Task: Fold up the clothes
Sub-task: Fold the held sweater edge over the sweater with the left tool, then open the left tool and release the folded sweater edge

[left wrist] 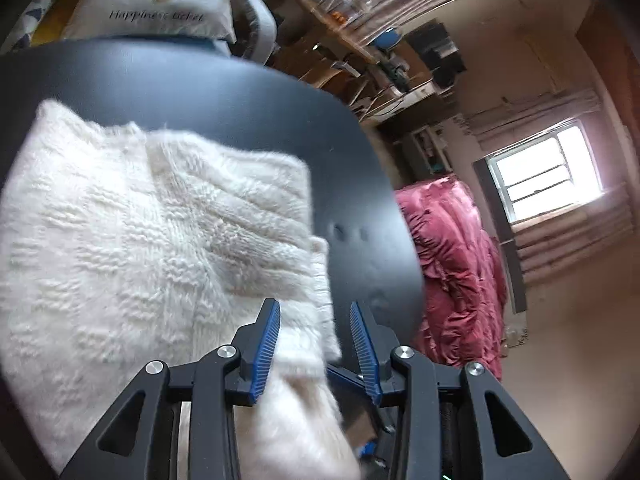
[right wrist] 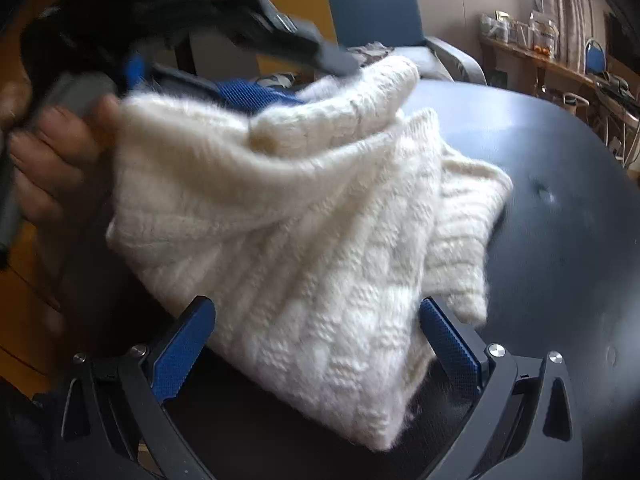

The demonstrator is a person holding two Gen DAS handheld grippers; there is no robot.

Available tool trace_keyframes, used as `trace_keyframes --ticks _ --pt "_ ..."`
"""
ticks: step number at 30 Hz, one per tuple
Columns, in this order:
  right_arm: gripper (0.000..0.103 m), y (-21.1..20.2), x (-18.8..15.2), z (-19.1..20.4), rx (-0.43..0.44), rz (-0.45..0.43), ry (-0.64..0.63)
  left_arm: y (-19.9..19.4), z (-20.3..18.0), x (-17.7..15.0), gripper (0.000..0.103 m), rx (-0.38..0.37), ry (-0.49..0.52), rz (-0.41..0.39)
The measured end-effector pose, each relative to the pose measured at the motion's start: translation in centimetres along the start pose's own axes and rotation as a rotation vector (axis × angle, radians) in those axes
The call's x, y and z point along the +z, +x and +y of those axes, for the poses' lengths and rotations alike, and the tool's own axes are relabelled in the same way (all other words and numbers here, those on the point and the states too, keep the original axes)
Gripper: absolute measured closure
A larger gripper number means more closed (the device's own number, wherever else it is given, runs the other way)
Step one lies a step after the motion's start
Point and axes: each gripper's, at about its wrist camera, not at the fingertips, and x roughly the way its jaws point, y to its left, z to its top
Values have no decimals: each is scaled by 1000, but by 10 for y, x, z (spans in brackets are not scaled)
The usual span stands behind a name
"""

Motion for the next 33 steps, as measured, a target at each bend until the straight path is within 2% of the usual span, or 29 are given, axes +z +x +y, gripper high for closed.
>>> trace_keyframes --ticks 3,5,7,10,12,13,15,18,21,23,25,28,30,32,33 --pt "0 -4 -2 2 -14 -4 -7 -44 0 -3 66 -3 46 -71" --pt "0 -13 -1 3 5 -22 -4 -77 11 -16 66 92 114 -149" --pt "0 -29 2 -2 157 -58 52 -110 22 -29 66 191 182 -226" --pt "0 -55 12 -4 347 -136 107 -124 45 -56 66 445 259 -280" --pt "0 -69 25 2 440 -185 76 -124 57 -68 66 415 243 -261" --pt "0 -76 31 10 465 -200 42 -121 63 -75 66 373 228 -241" --pt "0 -86 44 25 490 -216 -24 -116 68 -83 66 363 222 -229" --pt "0 -66 68 35 509 -86 -119 -110 72 -89 66 309 192 -223" --pt "0 -41 73 52 509 121 -262 -111 56 -90 66 276 273 -284" --pt "0 -28 75 59 570 247 -337 -109 43 -83 66 270 349 -309" --pt "0 -16 78 63 639 341 -388 -96 36 -67 66 288 387 -286" --pt "0 -1 86 62 798 409 -347 -73 37 -50 67 284 404 -234" --pt "0 9 85 62 869 463 -349 -61 33 -48 68 292 433 -202" --pt "0 17 77 62 905 551 -374 -51 30 -48 68 280 465 -163" --pt "0 21 69 62 886 604 -410 -45 30 -50 68 300 485 -134"
